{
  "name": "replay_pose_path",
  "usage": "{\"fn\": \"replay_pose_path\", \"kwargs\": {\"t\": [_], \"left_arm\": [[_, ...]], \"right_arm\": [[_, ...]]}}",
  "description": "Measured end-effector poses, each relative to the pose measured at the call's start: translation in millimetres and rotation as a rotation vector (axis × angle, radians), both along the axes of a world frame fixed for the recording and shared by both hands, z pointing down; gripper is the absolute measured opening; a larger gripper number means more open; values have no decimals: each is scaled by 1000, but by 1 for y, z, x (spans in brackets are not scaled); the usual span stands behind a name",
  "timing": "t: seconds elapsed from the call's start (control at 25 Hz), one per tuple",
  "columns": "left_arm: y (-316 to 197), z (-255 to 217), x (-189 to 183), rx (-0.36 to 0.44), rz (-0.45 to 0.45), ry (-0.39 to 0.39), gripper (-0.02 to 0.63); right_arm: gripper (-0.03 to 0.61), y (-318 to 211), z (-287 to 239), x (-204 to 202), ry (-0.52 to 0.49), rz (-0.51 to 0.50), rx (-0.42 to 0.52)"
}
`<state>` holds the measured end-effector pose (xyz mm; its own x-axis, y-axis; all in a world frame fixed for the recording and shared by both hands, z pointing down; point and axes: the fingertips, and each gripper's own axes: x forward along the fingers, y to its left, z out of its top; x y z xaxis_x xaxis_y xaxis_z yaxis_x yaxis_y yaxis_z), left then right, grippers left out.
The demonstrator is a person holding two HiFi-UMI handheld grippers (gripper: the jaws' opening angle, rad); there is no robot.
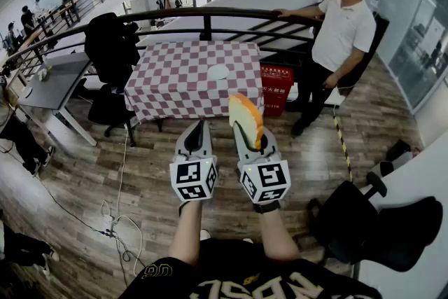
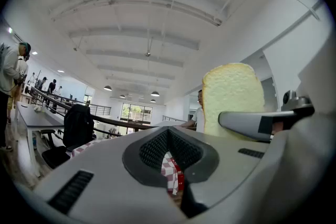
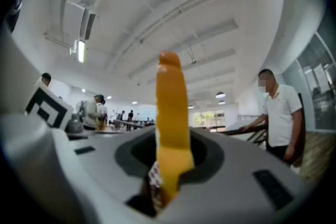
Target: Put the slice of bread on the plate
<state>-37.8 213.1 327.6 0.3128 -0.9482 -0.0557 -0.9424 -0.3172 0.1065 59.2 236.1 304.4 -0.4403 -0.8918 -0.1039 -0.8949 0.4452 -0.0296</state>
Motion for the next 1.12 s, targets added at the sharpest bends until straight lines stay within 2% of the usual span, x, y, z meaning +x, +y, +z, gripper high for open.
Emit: {"fn": "replay_pose_path", "kwargs": {"t": [0.36, 0.44, 0.56, 0.68, 0.84, 1.04, 1.12], "left_arm": [[-11, 2, -76, 28, 43, -20, 20], [-14, 3, -92, 33, 35, -5, 20], [-19, 10, -114, 18, 25, 58, 19], [-22, 29, -114, -45, 88, 83, 20], [-24, 39, -107, -77, 148, 49, 20], [-43, 43, -106, -73, 130, 33, 20], [-61, 46, -109, -93, 108, 70, 20]], "right_arm": [[99, -16, 7, -64, -15, 74, -14], [100, -15, 11, -75, -8, 91, -13], [100, -14, 17, -90, 12, 110, -16], [100, -16, 25, -97, 25, 121, -37], [100, -28, 30, -101, 7, 132, -70], [100, -53, 38, -103, -38, 114, -80], [100, -71, 44, -104, -17, 103, -74]]}}
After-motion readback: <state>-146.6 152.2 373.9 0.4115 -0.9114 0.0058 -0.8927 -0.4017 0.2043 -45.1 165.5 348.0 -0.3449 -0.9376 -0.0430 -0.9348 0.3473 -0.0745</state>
